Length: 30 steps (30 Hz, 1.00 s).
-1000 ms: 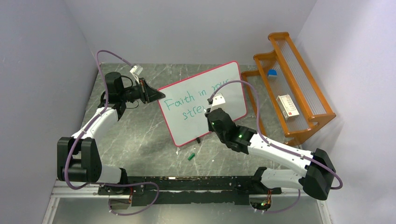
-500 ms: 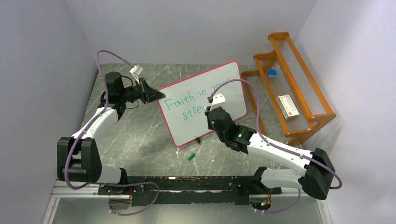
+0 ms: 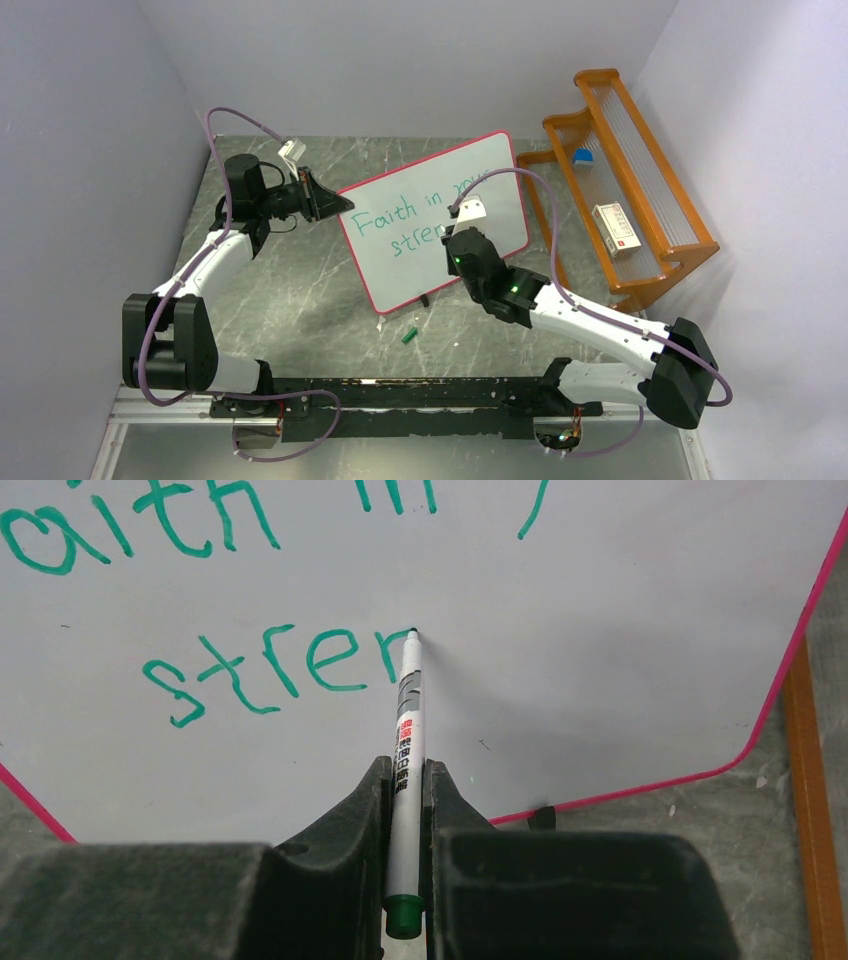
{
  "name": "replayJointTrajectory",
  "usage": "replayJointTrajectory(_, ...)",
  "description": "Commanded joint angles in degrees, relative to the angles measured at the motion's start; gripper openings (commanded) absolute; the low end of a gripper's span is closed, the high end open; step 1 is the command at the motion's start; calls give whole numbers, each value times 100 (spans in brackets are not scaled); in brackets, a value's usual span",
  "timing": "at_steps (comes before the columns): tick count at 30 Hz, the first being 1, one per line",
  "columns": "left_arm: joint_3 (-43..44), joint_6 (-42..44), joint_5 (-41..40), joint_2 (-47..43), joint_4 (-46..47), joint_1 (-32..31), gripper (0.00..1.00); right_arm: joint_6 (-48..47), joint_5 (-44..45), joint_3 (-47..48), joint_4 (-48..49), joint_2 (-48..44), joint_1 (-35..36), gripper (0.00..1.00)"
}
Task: Write a sentence on the whiteboard
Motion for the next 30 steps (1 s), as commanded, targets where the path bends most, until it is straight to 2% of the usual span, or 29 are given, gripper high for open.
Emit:
replayJointTrajectory(1,-69,439,-356,195,-543,-111,5,105,63,39,-48,13,-57,0)
replayJointTrajectory(30,-68,457,-375,187,-570,-111,5,388,-145,-187,-506,-210,-58,0)
